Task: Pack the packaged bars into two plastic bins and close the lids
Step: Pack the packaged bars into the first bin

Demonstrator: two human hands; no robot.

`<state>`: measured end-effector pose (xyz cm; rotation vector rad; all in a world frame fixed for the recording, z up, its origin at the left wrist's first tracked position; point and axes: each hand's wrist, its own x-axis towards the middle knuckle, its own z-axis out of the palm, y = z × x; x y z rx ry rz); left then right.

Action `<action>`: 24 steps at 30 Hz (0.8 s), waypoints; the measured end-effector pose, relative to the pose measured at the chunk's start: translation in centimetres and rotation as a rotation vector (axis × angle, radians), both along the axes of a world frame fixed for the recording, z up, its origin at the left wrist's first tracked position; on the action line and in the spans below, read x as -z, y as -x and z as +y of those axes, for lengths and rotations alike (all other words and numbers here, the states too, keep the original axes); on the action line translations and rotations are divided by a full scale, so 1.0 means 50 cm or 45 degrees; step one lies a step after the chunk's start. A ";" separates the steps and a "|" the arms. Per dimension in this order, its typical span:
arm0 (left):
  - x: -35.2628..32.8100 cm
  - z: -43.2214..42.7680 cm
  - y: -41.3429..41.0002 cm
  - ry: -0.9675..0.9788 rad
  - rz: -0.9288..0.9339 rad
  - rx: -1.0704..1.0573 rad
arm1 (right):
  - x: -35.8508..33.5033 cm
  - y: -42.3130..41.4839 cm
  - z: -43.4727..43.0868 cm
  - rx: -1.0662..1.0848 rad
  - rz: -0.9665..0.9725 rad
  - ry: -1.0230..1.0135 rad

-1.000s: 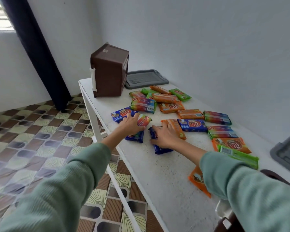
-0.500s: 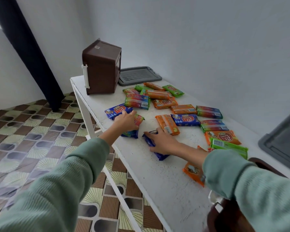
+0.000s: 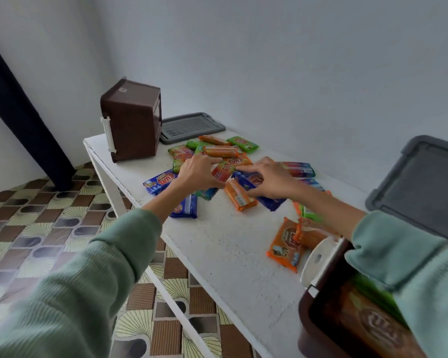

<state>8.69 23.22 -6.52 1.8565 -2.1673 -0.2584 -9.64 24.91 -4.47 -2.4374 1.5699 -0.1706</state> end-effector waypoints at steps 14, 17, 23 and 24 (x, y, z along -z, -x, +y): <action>-0.149 0.143 0.409 0.083 0.187 1.082 | -0.168 0.372 0.384 0.507 -0.083 0.158; -0.126 0.179 0.442 0.046 0.158 1.301 | -0.146 0.414 0.474 0.596 -0.157 0.063; -0.062 0.251 0.463 -0.063 -0.164 1.743 | -0.047 0.456 0.584 0.661 -0.159 -0.194; -0.052 0.263 0.467 -0.058 -0.267 1.823 | -0.031 0.456 0.594 0.658 -0.158 -0.257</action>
